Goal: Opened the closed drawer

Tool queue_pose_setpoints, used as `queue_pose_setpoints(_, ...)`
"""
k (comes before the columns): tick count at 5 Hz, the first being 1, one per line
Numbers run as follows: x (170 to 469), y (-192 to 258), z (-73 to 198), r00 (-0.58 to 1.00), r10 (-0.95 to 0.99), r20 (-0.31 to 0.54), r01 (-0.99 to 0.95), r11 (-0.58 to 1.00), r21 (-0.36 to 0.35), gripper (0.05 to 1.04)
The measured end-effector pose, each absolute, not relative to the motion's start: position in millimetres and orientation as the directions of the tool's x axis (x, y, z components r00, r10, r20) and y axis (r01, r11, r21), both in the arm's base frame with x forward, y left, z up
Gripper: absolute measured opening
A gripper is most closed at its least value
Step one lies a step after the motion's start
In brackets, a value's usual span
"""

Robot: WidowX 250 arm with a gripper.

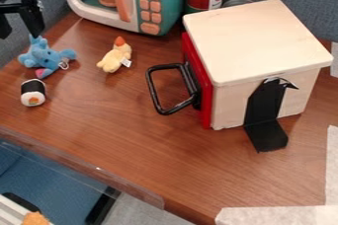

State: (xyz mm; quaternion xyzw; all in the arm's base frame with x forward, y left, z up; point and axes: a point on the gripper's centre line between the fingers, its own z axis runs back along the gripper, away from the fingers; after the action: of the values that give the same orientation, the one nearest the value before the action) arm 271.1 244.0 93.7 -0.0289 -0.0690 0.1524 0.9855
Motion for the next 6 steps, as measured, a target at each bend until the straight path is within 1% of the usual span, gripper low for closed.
queue_pose_setpoints(1,270.7,240.0,80.5,0.947,0.305,0.102,-0.296,0.950,-0.094,1.001)
queue_pose_setpoints(2,278.0,189.9,73.7,0.973,0.212,0.096,-0.201,0.973,-0.113,1.001)
queue_pose_setpoints(3,300.2,136.7,72.8,0.986,0.108,0.126,-0.096,0.991,-0.095,1.001)
queue_pose_setpoints(4,314.4,93.9,66.7,0.988,0.099,0.121,-0.087,0.991,-0.102,1.001)
queue_pose_setpoints(5,314.1,50.2,50.1,0.993,0.060,0.104,-0.052,0.996,-0.077,1.001)
queue_pose_setpoints(6,316.0,33.4,37.3,0.995,0.065,0.077,-0.060,0.996,-0.069,1.001)
